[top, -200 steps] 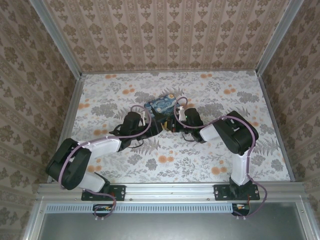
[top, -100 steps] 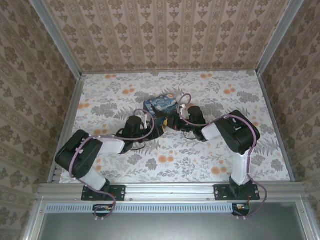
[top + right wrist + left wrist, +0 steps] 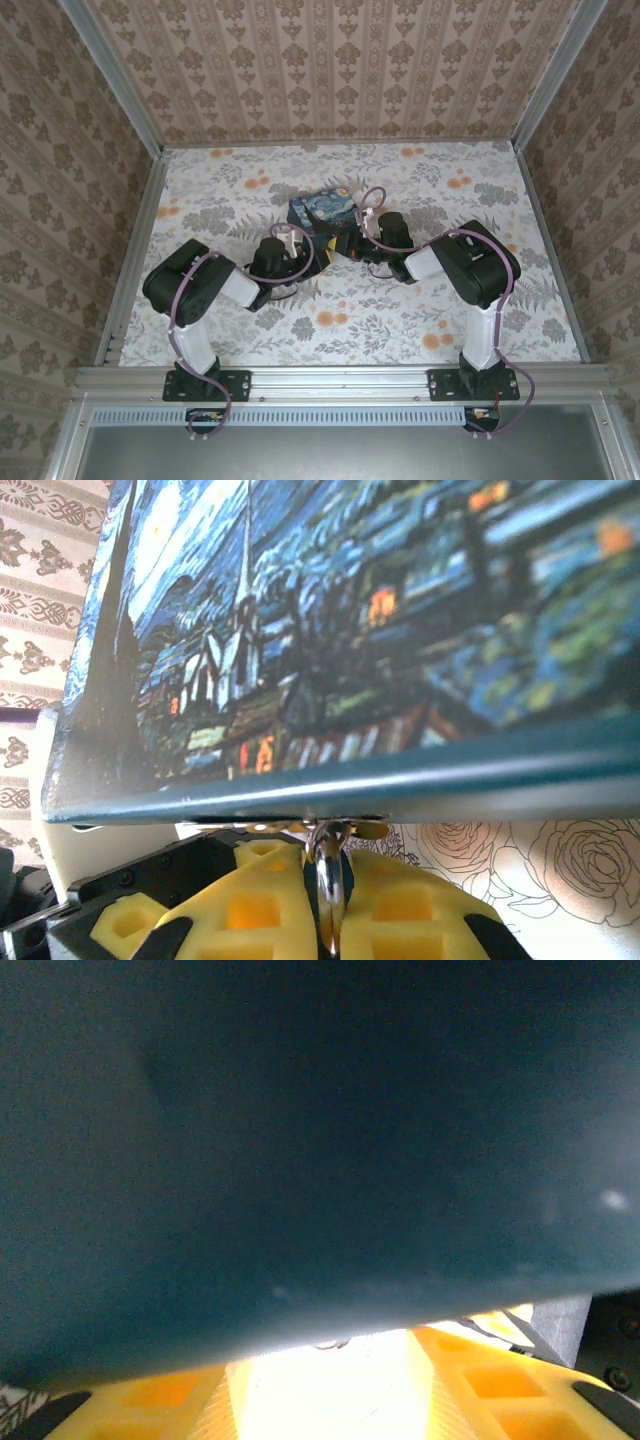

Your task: Unlock the padlock with the key

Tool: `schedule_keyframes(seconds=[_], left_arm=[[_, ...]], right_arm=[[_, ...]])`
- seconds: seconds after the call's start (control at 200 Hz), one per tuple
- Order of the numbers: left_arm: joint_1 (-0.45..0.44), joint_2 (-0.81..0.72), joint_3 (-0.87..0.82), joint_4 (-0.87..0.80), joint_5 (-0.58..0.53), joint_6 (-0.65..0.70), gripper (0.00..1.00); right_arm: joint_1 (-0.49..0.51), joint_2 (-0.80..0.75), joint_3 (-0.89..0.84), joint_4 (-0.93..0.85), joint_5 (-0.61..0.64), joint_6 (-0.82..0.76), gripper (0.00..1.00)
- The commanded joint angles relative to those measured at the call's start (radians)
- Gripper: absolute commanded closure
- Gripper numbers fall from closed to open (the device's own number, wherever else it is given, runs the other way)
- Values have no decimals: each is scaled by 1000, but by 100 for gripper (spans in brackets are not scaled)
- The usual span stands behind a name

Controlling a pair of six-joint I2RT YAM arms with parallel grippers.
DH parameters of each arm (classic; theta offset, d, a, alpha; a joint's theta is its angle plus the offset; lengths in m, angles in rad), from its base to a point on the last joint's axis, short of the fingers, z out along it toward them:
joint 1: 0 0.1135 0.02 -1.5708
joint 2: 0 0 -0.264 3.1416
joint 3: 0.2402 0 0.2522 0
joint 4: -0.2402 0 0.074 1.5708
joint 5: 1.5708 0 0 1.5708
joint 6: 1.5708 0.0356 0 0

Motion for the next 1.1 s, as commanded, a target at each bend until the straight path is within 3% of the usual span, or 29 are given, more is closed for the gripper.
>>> schedule_keyframes(seconds=[0.0, 0.435, 0.85, 1.095], left_arm=[[5, 36, -3, 112, 9, -45, 58], [8, 67, 27, 146, 4, -66, 65], [6, 74, 61, 92, 7, -51, 87], [0, 64, 60, 73, 7, -37, 93]], right_arm=[[6, 8, -13, 21, -52, 22, 100], [5, 23, -19, 30, -58, 22, 100], [7, 33, -19, 34, -64, 28, 100], [11, 34, -17, 36, -62, 33, 100]])
